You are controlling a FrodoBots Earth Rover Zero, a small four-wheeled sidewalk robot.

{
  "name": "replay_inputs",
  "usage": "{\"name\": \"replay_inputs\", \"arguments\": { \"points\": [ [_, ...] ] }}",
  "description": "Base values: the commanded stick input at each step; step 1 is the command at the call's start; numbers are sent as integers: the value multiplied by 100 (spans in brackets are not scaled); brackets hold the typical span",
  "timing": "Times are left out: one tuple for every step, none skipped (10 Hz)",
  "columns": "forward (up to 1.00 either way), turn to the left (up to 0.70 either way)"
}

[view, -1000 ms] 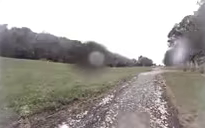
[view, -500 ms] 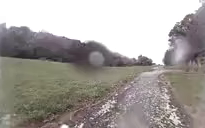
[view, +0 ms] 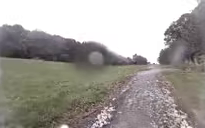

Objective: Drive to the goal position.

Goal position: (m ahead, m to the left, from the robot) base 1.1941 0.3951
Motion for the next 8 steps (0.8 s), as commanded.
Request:
{"name": "replay_inputs", "arguments": {
  "points": [
    [0,-70],
    [0,-64],
    [0,-40],
    [0,-17],
    [0,0],
    [0,0],
    [0,0],
    [0,-13]
  ]
}}
